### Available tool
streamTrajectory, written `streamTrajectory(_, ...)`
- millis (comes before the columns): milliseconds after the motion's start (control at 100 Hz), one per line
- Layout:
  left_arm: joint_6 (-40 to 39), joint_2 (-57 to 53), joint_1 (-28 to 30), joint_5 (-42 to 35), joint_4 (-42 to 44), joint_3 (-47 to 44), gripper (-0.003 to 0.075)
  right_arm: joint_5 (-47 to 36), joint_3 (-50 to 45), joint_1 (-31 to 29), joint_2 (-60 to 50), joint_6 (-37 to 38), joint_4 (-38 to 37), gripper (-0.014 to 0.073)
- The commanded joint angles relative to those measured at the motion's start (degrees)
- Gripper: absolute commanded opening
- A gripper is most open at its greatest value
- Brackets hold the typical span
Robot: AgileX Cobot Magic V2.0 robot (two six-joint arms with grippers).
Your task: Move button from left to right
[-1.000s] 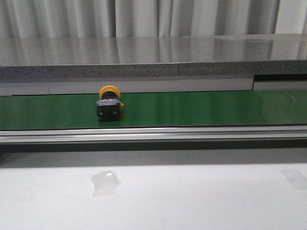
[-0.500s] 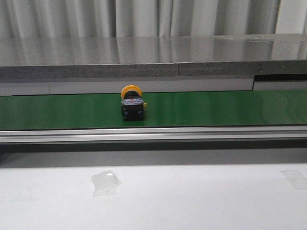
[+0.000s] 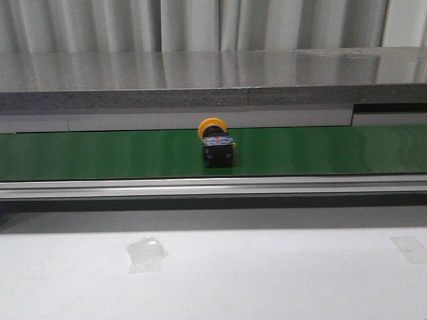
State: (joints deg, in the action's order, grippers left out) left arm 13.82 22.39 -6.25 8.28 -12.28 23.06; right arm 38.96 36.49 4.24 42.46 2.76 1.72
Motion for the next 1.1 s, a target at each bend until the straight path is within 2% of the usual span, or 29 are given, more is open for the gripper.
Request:
streamTrajectory(0, -0.05, 0.31, -0.41, -4.68, -0.55, 1.46, -0.0020, -2.52, 3.73, 0.11, 3.43, -0.23, 0.76, -0.0065)
streamTrajectory(310, -0.05, 0.31, -0.41, -4.68, -0.55, 1.46, -0.0020, -4.21, 4.13, 0.11, 8.17, -0.23, 2.69, -0.0044)
streamTrajectory(410, -0.05, 0.31, -0.41, -4.68, -0.55, 1.46, -0.0020, -4.44, 4.13, 0.11, 8.17, -0.23, 2.69, 0.0064)
streamTrajectory(570, -0.05, 0.31, -0.41, -4.68, -0.55, 1.46, -0.0020, -5.12, 4.13, 0.11, 8.17, -0.23, 2.69, 0.0351)
streamTrajectory(630, -0.05, 0.31, -0.41, -4.68, -0.55, 1.46, -0.0020, -5.86, 4.13, 0.11, 8.17, -0.23, 2.73, 0.0407)
streamTrajectory(900, -0.05, 0.31, -0.41, -4.68, -0.55, 1.46, -0.0020, -7.60, 7.99, 0.11, 11.31, -1.03, 4.15, 0.0422)
streamTrajectory(1090, -0.05, 0.31, -0.41, -4.68, -0.55, 1.46, -0.0020, -6.75, 13.74, 0.11, 17.45, -6.15, 8.27, 0.0514)
